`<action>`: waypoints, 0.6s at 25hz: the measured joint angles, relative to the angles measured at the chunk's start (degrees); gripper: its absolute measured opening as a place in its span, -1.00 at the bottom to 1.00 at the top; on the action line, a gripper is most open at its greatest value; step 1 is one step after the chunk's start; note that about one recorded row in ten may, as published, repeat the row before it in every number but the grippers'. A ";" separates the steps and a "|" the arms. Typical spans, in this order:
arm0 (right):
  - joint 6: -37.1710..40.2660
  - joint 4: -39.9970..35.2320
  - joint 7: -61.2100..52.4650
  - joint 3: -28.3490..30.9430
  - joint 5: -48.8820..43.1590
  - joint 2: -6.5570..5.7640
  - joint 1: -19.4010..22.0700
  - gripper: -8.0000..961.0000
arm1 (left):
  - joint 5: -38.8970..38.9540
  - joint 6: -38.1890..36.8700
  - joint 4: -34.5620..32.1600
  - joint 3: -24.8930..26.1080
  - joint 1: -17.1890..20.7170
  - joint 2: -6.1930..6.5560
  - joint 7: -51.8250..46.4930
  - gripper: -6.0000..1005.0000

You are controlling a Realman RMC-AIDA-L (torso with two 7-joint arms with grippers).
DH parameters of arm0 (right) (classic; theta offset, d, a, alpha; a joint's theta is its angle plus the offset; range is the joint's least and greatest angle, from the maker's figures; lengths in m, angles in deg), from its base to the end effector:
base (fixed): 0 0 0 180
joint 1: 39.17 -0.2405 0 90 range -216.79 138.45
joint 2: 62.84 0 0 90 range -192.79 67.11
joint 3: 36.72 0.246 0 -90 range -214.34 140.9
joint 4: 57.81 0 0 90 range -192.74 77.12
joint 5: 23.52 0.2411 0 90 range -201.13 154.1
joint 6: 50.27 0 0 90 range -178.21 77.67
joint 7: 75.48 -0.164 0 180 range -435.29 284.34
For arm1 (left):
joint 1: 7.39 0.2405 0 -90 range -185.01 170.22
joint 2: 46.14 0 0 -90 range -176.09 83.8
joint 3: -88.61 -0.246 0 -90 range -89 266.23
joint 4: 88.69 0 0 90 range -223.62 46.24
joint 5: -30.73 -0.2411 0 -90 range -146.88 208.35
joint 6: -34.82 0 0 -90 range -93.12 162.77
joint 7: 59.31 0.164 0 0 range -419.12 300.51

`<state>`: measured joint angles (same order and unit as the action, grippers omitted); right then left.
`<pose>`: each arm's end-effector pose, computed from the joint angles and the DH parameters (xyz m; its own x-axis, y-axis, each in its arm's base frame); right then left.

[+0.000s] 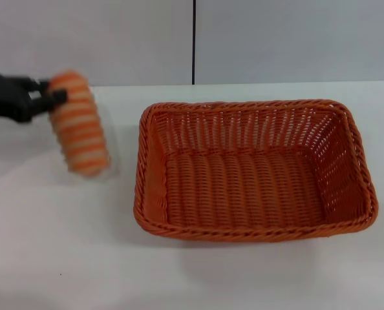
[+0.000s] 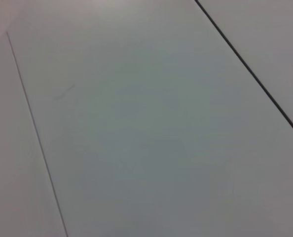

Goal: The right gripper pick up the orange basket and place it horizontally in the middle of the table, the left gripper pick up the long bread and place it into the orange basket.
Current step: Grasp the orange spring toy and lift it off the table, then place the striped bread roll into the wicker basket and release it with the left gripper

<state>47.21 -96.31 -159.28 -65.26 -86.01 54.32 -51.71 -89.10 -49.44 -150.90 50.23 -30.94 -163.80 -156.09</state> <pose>0.3205 0.2968 0.1626 0.1777 0.1614 -0.9708 -0.7712 -0.5899 -0.2393 -0.2900 0.3761 0.0913 0.8144 0.4030 0.4177 0.5684 -0.6991 -0.4338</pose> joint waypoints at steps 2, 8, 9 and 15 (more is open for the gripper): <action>0.29 0.01 0.00 -0.02 0.13 0.12 -0.10 0.68 | 0.99 0.31 -2.34 0.04 -0.17 0.11 -1.04 -0.34; 2.69 0.01 -0.02 0.59 0.52 0.43 -0.18 0.68 | 3.92 -0.68 -11.04 0.03 -0.66 0.04 -8.95 -0.42; 4.11 -0.01 0.00 1.75 0.53 0.70 -0.27 0.68 | 6.87 -1.11 -12.36 -0.07 -0.64 -0.01 -12.28 -0.43; 6.81 0.02 0.14 4.58 0.58 1.09 -0.40 0.68 | 13.49 -1.73 -13.03 -1.48 0.14 -0.25 -16.05 -0.51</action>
<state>54.02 -96.30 -159.14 -60.68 -85.43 55.42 -52.11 -75.61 -51.18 -163.93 48.75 -30.80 -164.05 -172.15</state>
